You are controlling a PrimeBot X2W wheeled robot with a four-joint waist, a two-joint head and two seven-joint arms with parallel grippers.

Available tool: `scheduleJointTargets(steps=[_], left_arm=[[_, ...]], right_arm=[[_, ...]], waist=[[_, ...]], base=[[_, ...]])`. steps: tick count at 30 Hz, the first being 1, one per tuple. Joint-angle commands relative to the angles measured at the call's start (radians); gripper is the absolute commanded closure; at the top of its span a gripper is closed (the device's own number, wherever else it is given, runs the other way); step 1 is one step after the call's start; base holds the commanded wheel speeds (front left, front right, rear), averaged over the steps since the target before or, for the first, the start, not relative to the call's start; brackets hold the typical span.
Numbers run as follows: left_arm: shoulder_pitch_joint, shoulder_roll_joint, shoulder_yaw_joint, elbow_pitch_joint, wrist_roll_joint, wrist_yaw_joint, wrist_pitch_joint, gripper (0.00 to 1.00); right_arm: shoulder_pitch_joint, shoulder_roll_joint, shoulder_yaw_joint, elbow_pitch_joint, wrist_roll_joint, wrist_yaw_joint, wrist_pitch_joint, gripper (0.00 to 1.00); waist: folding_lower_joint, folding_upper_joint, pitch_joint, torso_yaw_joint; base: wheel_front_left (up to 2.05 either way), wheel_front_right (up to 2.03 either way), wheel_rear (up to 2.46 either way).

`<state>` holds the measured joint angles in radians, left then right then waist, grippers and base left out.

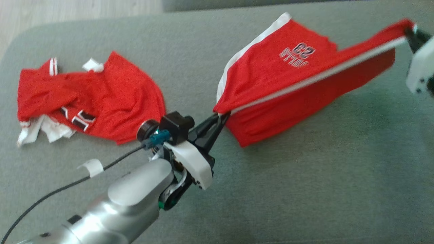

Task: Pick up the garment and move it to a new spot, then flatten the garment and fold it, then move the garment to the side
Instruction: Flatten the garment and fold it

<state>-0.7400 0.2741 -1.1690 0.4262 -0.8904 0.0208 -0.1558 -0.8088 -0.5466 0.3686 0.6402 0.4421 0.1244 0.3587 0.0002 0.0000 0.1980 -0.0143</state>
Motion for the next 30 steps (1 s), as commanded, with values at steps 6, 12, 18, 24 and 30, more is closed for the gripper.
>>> scheduleJointTargets(steps=[6,12,18,24,30], left_arm=[[-0.102,-0.02,0.041,0.038,0.008,-0.022,-0.023,1.0],[-0.156,-0.061,0.038,0.08,0.022,-0.044,-0.035,1.0],[-0.2,-0.099,0.037,0.114,0.029,-0.066,-0.045,1.0],[-0.223,-0.127,0.037,0.139,0.031,-0.077,-0.054,1.0],[-0.231,-0.147,0.03,0.171,0.032,-0.093,-0.065,1.0]], right_arm=[[-0.134,0.048,-0.054,0.072,-0.116,0.006,-0.046,1.0],[-0.24,0.096,-0.064,0.168,-0.184,0.006,-0.097,1.0],[-0.33,0.119,-0.068,0.265,-0.229,0.006,-0.134,1.0],[-0.374,0.136,-0.068,0.333,-0.249,0.006,-0.149,1.0],[-0.403,0.154,-0.068,0.408,-0.252,0.006,-0.165,1.0]], waist=[[-0.0002,0.0,0.105,0.088],[-0.0002,0.0,0.17,0.138],[-0.0002,0.0,0.222,0.182],[-0.0002,0.0,0.248,0.208],[-0.0002,0.0,0.262,0.223]], base=[[0.0,0.0,0.0],[0.0,0.0,0.0],[0.0,0.0,0.0],[0.0,0.0,0.0],[0.0,0.0,0.0]])
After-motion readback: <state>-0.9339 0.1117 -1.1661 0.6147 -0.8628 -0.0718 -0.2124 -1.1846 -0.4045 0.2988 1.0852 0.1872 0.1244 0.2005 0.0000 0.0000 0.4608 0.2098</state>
